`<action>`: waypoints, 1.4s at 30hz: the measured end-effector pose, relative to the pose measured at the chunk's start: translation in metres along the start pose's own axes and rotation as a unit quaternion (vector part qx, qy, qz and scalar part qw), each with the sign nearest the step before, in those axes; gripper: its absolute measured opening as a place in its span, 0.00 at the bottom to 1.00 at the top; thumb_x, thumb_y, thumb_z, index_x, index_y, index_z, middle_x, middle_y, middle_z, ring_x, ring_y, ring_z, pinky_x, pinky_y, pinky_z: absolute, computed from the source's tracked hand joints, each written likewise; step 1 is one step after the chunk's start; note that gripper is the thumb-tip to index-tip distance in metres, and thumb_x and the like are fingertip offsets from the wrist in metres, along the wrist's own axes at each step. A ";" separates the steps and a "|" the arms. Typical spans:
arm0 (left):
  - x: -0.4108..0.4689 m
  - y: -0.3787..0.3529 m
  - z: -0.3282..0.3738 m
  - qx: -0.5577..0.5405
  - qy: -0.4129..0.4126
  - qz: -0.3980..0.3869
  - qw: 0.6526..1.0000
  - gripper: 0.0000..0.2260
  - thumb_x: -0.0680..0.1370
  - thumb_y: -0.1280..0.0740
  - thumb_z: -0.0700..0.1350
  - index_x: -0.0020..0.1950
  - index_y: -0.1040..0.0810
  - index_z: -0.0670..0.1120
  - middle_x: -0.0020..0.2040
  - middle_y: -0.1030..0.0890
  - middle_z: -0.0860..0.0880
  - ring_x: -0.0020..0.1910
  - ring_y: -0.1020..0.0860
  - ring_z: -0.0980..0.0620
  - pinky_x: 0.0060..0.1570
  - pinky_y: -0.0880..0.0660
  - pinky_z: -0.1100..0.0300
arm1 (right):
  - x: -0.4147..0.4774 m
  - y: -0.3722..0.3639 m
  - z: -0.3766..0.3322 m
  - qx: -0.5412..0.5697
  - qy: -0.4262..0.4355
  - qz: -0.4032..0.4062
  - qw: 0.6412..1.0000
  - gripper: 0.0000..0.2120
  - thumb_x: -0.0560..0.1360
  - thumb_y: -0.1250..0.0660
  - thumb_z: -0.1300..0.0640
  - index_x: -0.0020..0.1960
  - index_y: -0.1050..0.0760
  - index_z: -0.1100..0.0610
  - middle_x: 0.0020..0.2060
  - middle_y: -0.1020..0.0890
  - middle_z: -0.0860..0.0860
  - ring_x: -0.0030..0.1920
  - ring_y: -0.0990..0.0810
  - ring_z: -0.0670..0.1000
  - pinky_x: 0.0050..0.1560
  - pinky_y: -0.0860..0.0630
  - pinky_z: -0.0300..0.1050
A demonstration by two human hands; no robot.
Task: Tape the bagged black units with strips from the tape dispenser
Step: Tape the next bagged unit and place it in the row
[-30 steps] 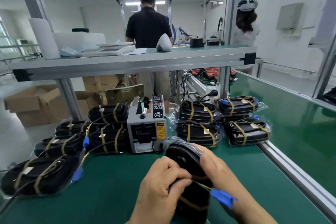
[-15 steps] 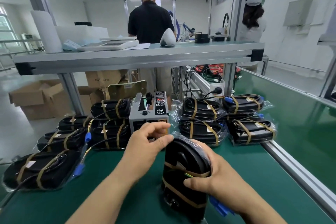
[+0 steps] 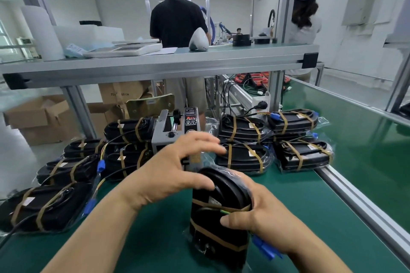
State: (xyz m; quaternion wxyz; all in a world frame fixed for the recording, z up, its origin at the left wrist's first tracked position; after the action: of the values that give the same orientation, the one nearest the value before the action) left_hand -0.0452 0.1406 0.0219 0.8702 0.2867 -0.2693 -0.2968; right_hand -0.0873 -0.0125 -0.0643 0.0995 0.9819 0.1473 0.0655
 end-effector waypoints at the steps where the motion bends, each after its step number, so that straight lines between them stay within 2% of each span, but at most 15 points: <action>1: 0.003 -0.005 0.005 0.013 -0.004 -0.019 1.000 0.18 0.68 0.23 0.50 0.57 0.18 0.60 0.63 0.26 0.62 0.68 0.31 0.60 0.66 0.33 0.65 | 0.001 -0.001 0.000 -0.002 0.004 0.000 1.000 0.36 0.65 0.25 0.64 0.69 0.30 0.42 0.59 0.17 0.48 0.60 0.18 0.50 0.62 0.24 0.48; 5: 0.015 -0.012 0.020 0.044 -0.029 0.005 0.999 0.02 0.72 0.24 0.44 0.43 0.14 0.47 0.48 0.23 0.58 0.55 0.25 0.54 0.57 0.32 0.65 | 0.001 -0.009 -0.003 -0.011 0.017 0.000 1.000 0.33 0.66 0.26 0.64 0.65 0.27 0.39 0.58 0.16 0.49 0.60 0.18 0.51 0.62 0.23 0.45; 9: 0.017 -0.011 0.030 0.054 -0.053 0.020 0.997 0.04 0.73 0.26 0.40 0.39 0.16 0.45 0.44 0.23 0.56 0.52 0.26 0.52 0.55 0.32 0.66 | -0.002 -0.012 -0.006 -0.029 0.012 0.000 1.000 0.34 0.67 0.27 0.65 0.66 0.29 0.40 0.56 0.16 0.47 0.58 0.17 0.47 0.61 0.24 0.41; 13: 0.020 -0.009 0.041 0.052 -0.067 0.019 0.996 0.04 0.73 0.26 0.39 0.39 0.16 0.43 0.43 0.23 0.53 0.50 0.26 0.51 0.55 0.31 0.61 | -0.004 -0.017 -0.013 -0.078 0.017 -0.001 0.997 0.35 0.65 0.27 0.64 0.63 0.29 0.33 0.56 0.16 0.47 0.56 0.17 0.46 0.62 0.22 0.45; 15: 0.022 -0.009 0.049 0.094 -0.091 0.015 0.991 0.04 0.73 0.26 0.39 0.38 0.16 0.44 0.42 0.23 0.52 0.49 0.27 0.53 0.55 0.30 0.61 | -0.003 -0.024 -0.017 -0.118 0.025 -0.006 0.993 0.34 0.65 0.27 0.63 0.62 0.29 0.33 0.52 0.15 0.47 0.52 0.15 0.47 0.57 0.19 0.46; 18: 0.021 -0.004 0.052 0.120 -0.084 0.014 0.989 0.02 0.71 0.24 0.42 0.42 0.15 0.47 0.45 0.22 0.55 0.52 0.27 0.56 0.55 0.32 0.67 | -0.002 -0.021 -0.018 -0.119 0.022 0.028 0.992 0.35 0.65 0.28 0.64 0.61 0.29 0.31 0.49 0.15 0.46 0.48 0.15 0.46 0.50 0.20 0.35; 20: 0.015 0.018 0.037 0.076 -0.041 0.070 0.994 0.08 0.70 0.24 0.47 0.48 0.15 0.53 0.50 0.21 0.59 0.55 0.24 0.60 0.55 0.32 0.73 | 0.000 -0.009 -0.011 -0.082 0.001 0.075 0.994 0.36 0.66 0.27 0.68 0.64 0.28 0.36 0.48 0.14 0.43 0.49 0.14 0.46 0.47 0.22 0.31; 21: 0.010 0.033 0.023 0.042 -0.010 0.139 0.989 0.08 0.71 0.25 0.49 0.50 0.16 0.55 0.50 0.19 0.60 0.54 0.23 0.63 0.52 0.30 0.75 | 0.001 -0.003 -0.007 -0.069 -0.012 0.098 0.993 0.37 0.67 0.26 0.69 0.66 0.29 0.39 0.48 0.14 0.41 0.49 0.14 0.46 0.48 0.23 0.30; 23: -0.008 0.057 -0.020 -0.033 0.098 0.322 0.941 0.04 0.75 0.28 0.49 0.48 0.15 0.55 0.45 0.17 0.61 0.46 0.20 0.64 0.45 0.26 0.72 | 0.003 0.005 0.000 -0.060 -0.027 0.128 0.990 0.38 0.69 0.25 0.68 0.70 0.32 0.41 0.49 0.14 0.38 0.48 0.15 0.42 0.50 0.23 0.30; 25: -0.025 0.052 -0.077 -0.150 0.243 0.431 0.856 0.06 0.78 0.31 0.47 0.45 0.15 0.50 0.37 0.17 0.55 0.36 0.23 0.58 0.38 0.27 0.66 | 0.004 0.007 0.003 -0.058 -0.025 0.147 0.987 0.37 0.70 0.23 0.65 0.70 0.33 0.39 0.49 0.16 0.33 0.48 0.16 0.36 0.47 0.26 0.24; 28: -0.028 0.013 -0.138 -0.302 0.367 0.412 0.778 0.07 0.80 0.32 0.45 0.46 0.17 0.44 0.35 0.19 0.50 0.30 0.28 0.57 0.28 0.31 0.66 | 0.007 0.008 0.006 -0.060 -0.027 0.172 0.983 0.38 0.69 0.22 0.61 0.71 0.34 0.37 0.49 0.16 0.34 0.45 0.16 0.35 0.44 0.28 0.22; 32: -0.022 -0.014 -0.170 -0.412 0.439 0.410 0.685 0.08 0.80 0.32 0.45 0.41 0.20 0.45 0.32 0.21 0.52 0.28 0.29 0.58 0.20 0.34 0.68 | 0.009 0.011 0.007 -0.050 -0.026 0.179 0.982 0.37 0.70 0.23 0.63 0.70 0.35 0.37 0.46 0.17 0.31 0.45 0.17 0.34 0.43 0.29 0.21; 36: -0.015 -0.016 -0.177 -0.427 0.459 0.422 0.655 0.10 0.79 0.31 0.45 0.39 0.21 0.44 0.32 0.22 0.52 0.29 0.27 0.59 0.19 0.36 0.70 | 0.009 0.009 0.006 -0.059 -0.032 0.173 0.983 0.38 0.70 0.23 0.61 0.71 0.36 0.36 0.50 0.16 0.34 0.48 0.17 0.36 0.53 0.25 0.32; 39: -0.008 -0.017 -0.177 -0.440 0.473 0.418 0.639 0.08 0.79 0.30 0.46 0.42 0.21 0.44 0.33 0.22 0.52 0.29 0.27 0.59 0.25 0.35 0.68 | 0.009 0.007 0.005 -0.079 -0.030 0.169 0.982 0.39 0.70 0.23 0.59 0.72 0.36 0.35 0.54 0.17 0.35 0.52 0.18 0.35 0.61 0.25 0.40; 42: 0.002 -0.019 -0.176 -0.462 0.474 0.409 0.628 0.07 0.78 0.30 0.46 0.43 0.23 0.46 0.33 0.23 0.53 0.29 0.27 0.59 0.30 0.36 0.66 | 0.009 0.004 0.002 -0.094 -0.018 0.163 0.982 0.36 0.70 0.23 0.59 0.65 0.35 0.29 0.51 0.16 0.34 0.50 0.17 0.38 0.62 0.23 0.45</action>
State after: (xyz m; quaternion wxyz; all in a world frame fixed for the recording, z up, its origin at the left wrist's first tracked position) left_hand 0.0616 0.1864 -0.1116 0.9280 -0.1913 0.2637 0.1809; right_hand -0.0774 -0.0141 -0.0649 0.1821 0.9800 -0.0233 0.0764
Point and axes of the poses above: each hand's wrist, its own x-axis towards the middle knuckle, its own y-axis out of the back of the hand, z = x × y, the point moved 6 cm from there along x, towards the middle knuckle
